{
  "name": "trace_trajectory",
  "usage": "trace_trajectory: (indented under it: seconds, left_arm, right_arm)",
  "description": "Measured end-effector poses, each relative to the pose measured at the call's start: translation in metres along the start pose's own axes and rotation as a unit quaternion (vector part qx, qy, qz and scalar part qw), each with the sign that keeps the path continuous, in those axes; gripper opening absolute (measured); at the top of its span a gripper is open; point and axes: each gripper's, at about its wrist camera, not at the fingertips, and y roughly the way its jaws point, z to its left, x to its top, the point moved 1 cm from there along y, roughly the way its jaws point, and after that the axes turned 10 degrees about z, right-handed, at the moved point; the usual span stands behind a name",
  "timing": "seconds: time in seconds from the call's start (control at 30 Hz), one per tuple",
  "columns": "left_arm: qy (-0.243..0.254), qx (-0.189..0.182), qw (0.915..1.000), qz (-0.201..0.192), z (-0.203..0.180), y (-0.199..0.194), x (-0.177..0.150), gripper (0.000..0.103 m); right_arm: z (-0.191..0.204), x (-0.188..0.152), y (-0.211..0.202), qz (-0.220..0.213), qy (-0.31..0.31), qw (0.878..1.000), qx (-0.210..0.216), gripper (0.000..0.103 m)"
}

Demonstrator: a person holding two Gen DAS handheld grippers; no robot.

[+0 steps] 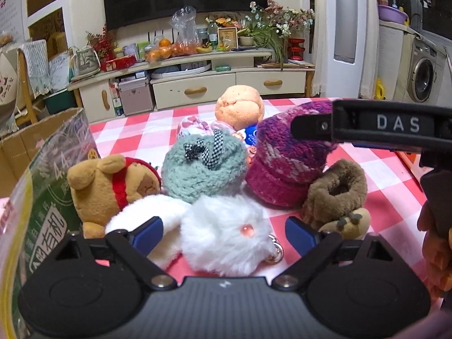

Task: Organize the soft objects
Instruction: 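Grasp the pink-purple knit hat with the right tool while the left tool grasps the white fluffy plush, then carry the knit hat and white plush over the cardboard box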

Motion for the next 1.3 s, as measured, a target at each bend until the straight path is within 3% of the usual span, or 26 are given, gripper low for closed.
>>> trace_trajectory:
  seconds: [0.2, 0.27, 0.37, 0.43, 0.57, 0.97, 1.3]
  left_arm:
    - [-0.014, -0.006, 0.9998, 0.015, 0.003, 0.012, 0.001, 0.073]
    - [-0.019, -0.01, 0.9995, 0.022, 0.004, 0.016, 0.002, 0.059]
    - [-0.027, -0.023, 0.9987, 0.036, 0.008, 0.023, 0.002, 0.053]
    - [-0.041, -0.032, 0.9977, 0.043, 0.011, 0.026, 0.003, 0.052]
    - [-0.055, -0.046, 0.9964, 0.046, 0.015, 0.028, 0.005, 0.049]
    - [-0.08, -0.075, 0.9934, 0.034, 0.025, 0.02, 0.008, 0.046]
    - [-0.084, -0.094, 0.992, 0.0, 0.034, -0.005, 0.015, 0.046]
  right_arm:
    - [0.004, 0.004, 0.013, 0.002, -0.016, 1.0, 0.003, 0.103]
    - [0.005, 0.005, 0.017, 0.007, -0.017, 1.0, 0.003, 0.103]
    - [0.006, 0.006, 0.019, 0.005, -0.019, 1.0, 0.003, 0.103]
    - [0.007, 0.007, 0.021, 0.004, -0.022, 1.0, 0.003, 0.101]
    - [0.008, 0.006, 0.024, 0.01, -0.028, 1.0, 0.004, 0.078]
    - [0.005, 0.005, 0.014, 0.004, -0.011, 1.0, 0.011, 0.062]
    - [0.006, 0.003, -0.003, -0.015, 0.011, 1.0, 0.016, 0.06]
